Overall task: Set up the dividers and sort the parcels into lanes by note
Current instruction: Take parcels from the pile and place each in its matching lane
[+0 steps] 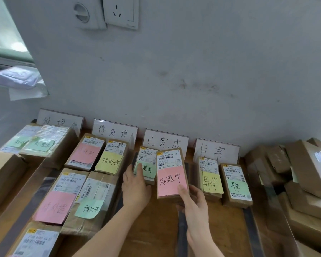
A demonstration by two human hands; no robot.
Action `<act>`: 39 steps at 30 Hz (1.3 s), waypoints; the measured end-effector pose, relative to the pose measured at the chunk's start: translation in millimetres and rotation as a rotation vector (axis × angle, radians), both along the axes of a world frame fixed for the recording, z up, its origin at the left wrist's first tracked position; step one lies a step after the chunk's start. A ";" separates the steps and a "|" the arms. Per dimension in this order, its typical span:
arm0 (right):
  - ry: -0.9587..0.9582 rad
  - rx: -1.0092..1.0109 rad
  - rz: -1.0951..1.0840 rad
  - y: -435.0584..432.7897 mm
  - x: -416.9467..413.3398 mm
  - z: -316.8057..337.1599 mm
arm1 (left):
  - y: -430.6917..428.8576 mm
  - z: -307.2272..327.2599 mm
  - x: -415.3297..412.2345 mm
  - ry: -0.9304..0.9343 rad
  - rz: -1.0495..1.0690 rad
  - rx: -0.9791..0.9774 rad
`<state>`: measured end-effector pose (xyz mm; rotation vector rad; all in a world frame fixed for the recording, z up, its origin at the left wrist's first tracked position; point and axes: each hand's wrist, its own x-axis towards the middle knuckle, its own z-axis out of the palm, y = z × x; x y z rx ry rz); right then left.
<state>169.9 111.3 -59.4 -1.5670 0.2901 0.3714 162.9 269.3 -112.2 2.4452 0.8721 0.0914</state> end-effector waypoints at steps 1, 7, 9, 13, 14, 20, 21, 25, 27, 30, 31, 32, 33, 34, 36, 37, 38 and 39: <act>-0.003 0.008 0.014 1.3 -0.9 1.3 | -2.0 7.3 -3.7 -0.083 0.013 -0.039; -0.048 0.050 0.130 13.8 -18.0 18.4 | -16.2 58.5 -47.6 -0.479 0.112 -0.617; -0.071 0.056 0.172 19.5 -27.3 23.6 | -19.7 67.8 -65.6 -0.521 0.118 -0.732; -0.123 0.052 0.241 31.9 -49.6 32.6 | -13.3 75.1 -100.0 -0.519 0.149 -0.696; -0.130 0.059 0.256 35.6 -56.2 33.8 | -9.8 77.4 -108.6 -0.523 0.152 -0.672; -0.167 0.072 0.339 62.3 -100.5 47.6 | 13.1 94.0 -161.4 -0.591 0.187 -0.623; -0.175 0.071 0.349 67.7 -109.0 49.3 | 18.5 95.5 -170.9 -0.606 0.191 -0.628; -0.187 0.081 0.365 92.9 -147.3 53.2 | 44.7 101.4 -212.5 -0.642 0.171 -0.664; -0.180 0.083 0.360 109.1 -170.5 53.5 | 61.0 104.6 -234.7 -0.642 0.142 -0.692; -0.171 0.067 0.331 136.5 -210.4 53.4 | 90.4 108.7 -268.2 -0.640 0.097 -0.709; -0.171 0.070 0.321 145.3 -222.3 53.2 | 100.3 109.8 -278.3 -0.636 0.094 -0.717; -0.177 0.074 0.311 153.6 -232.8 53.2 | 109.9 110.7 -287.7 -0.632 0.098 -0.730; -0.190 0.078 0.309 161.7 -242.0 54.1 | 119.1 111.9 -296.7 -0.638 0.098 -0.744; -0.201 0.082 0.315 169.6 -249.6 55.7 | 128.5 112.2 -305.0 -0.642 0.101 -0.756; -0.202 0.086 0.342 183.7 -262.4 58.2 | 144.5 114.5 -319.5 -0.654 0.112 -0.782; -0.201 0.076 0.356 191.1 -268.0 59.0 | 151.6 115.1 -325.3 -0.660 0.120 -0.792; -0.203 0.057 0.369 198.4 -272.9 60.3 | 158.6 115.4 -329.7 -0.664 0.130 -0.799; -0.200 0.036 0.375 205.9 -277.2 61.1 | 164.9 116.3 -333.6 -0.669 0.140 -0.812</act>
